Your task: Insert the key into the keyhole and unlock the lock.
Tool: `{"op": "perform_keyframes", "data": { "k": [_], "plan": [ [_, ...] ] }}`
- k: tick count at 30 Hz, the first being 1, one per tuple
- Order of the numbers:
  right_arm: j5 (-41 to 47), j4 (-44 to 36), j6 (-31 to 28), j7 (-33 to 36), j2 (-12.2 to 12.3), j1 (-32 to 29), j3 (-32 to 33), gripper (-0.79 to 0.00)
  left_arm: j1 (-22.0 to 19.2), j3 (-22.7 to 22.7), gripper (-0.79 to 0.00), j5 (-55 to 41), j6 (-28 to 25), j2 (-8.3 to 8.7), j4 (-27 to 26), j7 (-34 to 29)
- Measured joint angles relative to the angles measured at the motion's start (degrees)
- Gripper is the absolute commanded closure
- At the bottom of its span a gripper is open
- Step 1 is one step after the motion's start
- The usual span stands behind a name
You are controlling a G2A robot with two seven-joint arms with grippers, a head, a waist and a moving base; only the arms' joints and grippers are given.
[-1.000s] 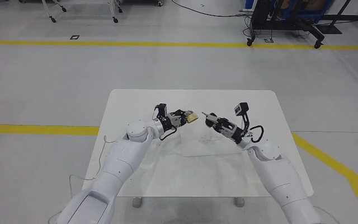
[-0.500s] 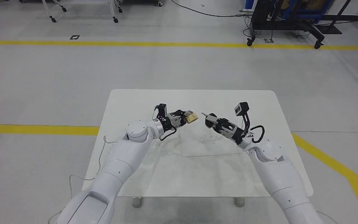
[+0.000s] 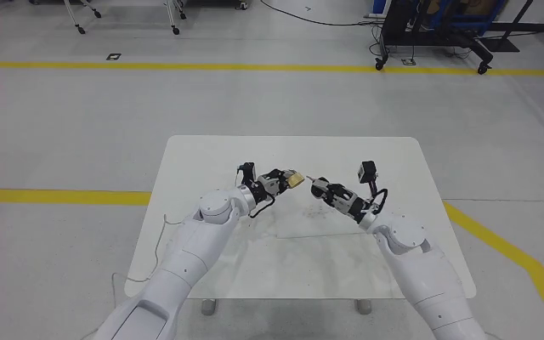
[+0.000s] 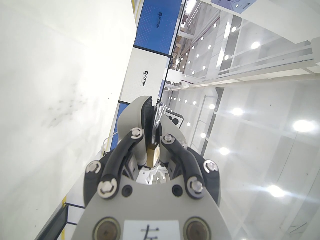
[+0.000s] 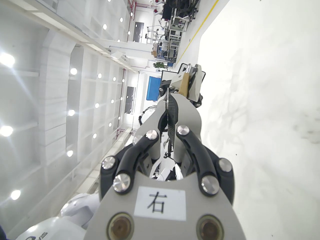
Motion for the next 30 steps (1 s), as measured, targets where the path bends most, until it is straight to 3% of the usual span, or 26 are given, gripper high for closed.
{"op": "perform_keyframes", "data": {
  "k": [4,26,30],
  "plan": [
    [-2.4,-2.9,2.3,-3.5,0.2,-1.6,0.7,0.000,-0.5,0.0,0.000,-0.4,-0.2,-0.26,0.5,1.1],
    [-3.5,-3.1,3.2,-3.9,0.2,-1.8,0.1,0.000,-0.5,0.0,0.000,-0.3,-0.2,-0.24,0.4,1.2],
    [-5.3,-4.7,4.8,-3.2,0.3,-2.2,-0.5,0.000,0.2,0.6,0.000,2.3,0.4,-0.27,-1.3,4.3]
  ]
}}
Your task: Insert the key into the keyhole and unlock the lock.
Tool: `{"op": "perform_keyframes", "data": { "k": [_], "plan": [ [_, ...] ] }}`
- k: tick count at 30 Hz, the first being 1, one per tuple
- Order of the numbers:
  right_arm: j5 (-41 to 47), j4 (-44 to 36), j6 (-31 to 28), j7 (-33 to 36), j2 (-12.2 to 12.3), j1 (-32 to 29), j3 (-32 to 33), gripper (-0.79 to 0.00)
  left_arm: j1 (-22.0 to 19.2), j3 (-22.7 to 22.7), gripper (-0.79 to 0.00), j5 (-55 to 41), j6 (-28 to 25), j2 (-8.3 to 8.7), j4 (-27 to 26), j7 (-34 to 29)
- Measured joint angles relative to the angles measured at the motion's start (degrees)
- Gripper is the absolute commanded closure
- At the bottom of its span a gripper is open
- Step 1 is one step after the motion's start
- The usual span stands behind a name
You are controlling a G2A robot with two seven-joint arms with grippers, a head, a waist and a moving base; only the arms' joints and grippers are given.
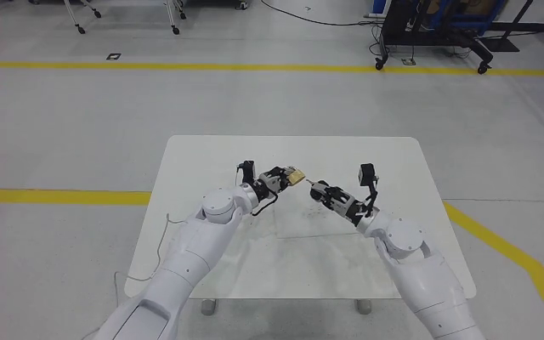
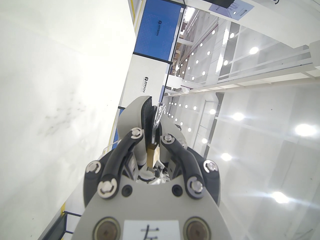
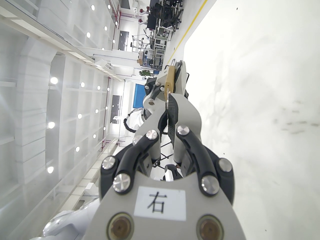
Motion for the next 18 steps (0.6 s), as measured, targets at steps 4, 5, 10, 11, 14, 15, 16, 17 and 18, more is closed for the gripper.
{"op": "perform_keyframes", "data": {
  "k": [4,5,10,11,14,15,16,17,18],
  "plan": [
    [-0.6,-2.3,1.2,0.2,0.2,-1.2,0.5,0.000,0.4,0.1,0.000,1.4,-0.4,0.00,-1.3,0.9],
    [-0.9,-3.0,1.6,-0.1,0.3,-1.7,0.6,0.000,0.7,0.0,0.000,1.6,-0.6,0.02,-1.6,0.9],
    [-1.7,-4.9,3.5,-1.1,0.3,-2.9,0.4,0.000,1.7,0.0,0.000,3.4,-1.4,0.15,-3.1,1.3],
    [-1.4,-5.2,3.7,-1.1,0.3,-3.1,0.4,0.000,1.9,0.1,0.000,3.8,-1.5,0.17,-3.5,1.4],
    [-0.7,-6.1,3.7,-0.6,0.4,-3.8,0.6,0.000,2.6,0.1,0.000,4.4,-1.8,0.22,-4.5,1.1],
    [-0.8,-6.3,3.7,-0.6,0.5,-3.9,0.7,0.000,2.8,0.1,0.000,4.4,-1.9,0.23,-4.7,0.9],
    [-1.0,-6.5,3.9,-0.8,0.5,-4.1,0.8,0.000,3.0,0.0,0.000,4.4,-2.0,0.24,-5.0,0.7],
    [-1.2,-6.7,4.2,-1.1,0.5,-4.3,0.9,0.000,3.2,0.0,0.000,4.5,-2.0,0.27,-5.2,0.6],
    [-1.3,-6.8,4.5,-1.3,0.5,-4.4,0.9,0.000,3.3,0.0,0.000,4.8,-1.9,0.29,-5.3,0.5]
  ]
}}
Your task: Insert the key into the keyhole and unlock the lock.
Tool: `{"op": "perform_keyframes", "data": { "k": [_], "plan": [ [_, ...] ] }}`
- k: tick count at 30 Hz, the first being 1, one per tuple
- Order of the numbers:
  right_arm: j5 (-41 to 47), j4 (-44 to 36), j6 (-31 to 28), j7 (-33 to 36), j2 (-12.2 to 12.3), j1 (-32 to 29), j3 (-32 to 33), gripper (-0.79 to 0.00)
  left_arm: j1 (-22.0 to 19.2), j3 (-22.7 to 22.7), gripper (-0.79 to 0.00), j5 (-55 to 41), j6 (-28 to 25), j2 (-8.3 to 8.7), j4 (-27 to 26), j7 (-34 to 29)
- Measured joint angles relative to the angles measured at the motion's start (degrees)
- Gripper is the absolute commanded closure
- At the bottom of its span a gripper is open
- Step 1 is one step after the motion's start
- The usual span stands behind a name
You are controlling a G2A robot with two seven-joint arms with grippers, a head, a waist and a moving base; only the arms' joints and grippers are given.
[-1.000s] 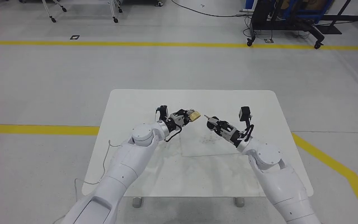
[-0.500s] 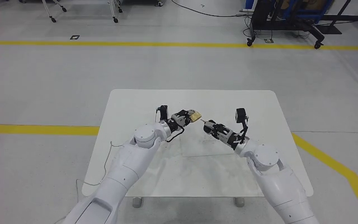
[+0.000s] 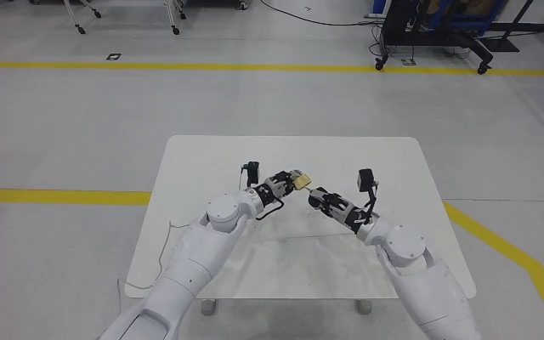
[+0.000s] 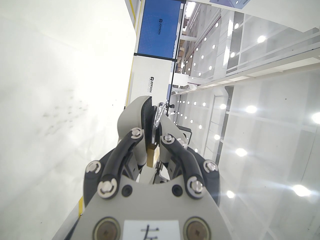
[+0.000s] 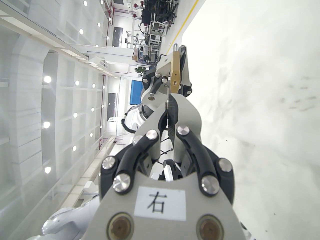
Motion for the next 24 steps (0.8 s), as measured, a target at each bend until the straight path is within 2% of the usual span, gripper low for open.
{"op": "perform_keyframes", "data": {
  "k": [8,24],
  "plan": [
    [0.3,-0.1,0.9,-2.3,0.0,-0.5,0.4,0.000,0.3,-0.3,0.000,0.4,1.3,0.00,-0.6,-0.4],
    [1.0,0.5,1.5,-2.3,-0.1,0.2,-0.3,0.000,0.4,-1.0,0.000,-0.2,2.8,-0.14,-0.6,-0.7]
  ]
}}
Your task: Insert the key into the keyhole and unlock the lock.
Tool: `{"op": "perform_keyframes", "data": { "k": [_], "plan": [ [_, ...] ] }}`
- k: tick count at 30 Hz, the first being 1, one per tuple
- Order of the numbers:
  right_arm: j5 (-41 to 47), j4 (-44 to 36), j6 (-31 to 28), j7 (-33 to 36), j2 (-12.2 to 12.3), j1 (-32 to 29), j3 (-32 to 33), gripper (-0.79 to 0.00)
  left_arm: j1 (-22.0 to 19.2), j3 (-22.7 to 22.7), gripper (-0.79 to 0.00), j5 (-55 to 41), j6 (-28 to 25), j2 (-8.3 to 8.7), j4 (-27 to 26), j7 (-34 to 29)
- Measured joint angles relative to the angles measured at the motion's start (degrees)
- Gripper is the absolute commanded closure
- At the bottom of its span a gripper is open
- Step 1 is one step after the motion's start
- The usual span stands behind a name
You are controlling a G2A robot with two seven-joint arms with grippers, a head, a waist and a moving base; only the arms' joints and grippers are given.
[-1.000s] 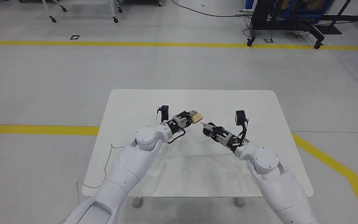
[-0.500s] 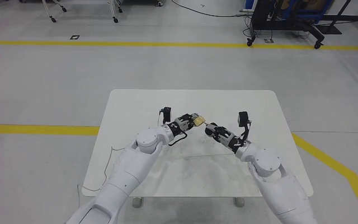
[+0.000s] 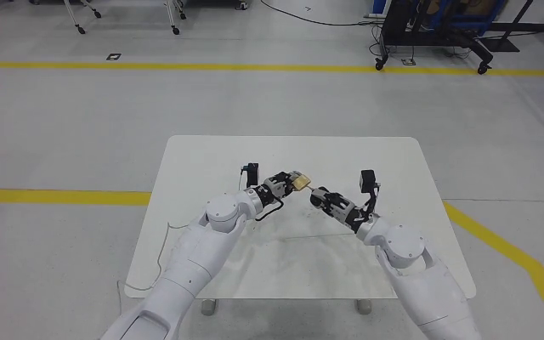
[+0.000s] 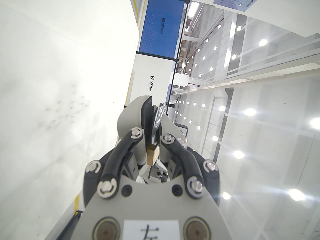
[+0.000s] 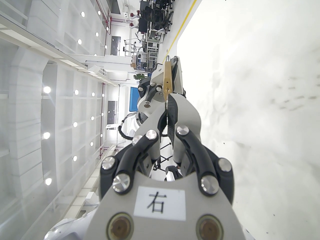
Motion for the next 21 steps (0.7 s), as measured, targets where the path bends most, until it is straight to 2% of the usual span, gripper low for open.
{"op": "perform_keyframes", "data": {
  "k": [10,21],
  "plan": [
    [-0.6,0.6,1.1,-0.6,0.0,0.9,-0.3,0.000,-0.2,0.0,0.000,0.3,0.0,-0.12,0.4,-0.9],
    [-6.7,-1.0,4.2,-6.8,-0.4,1.5,-3.1,0.000,-0.9,-0.3,0.000,-1.4,1.0,-0.52,1.9,-0.6]
  ]
}}
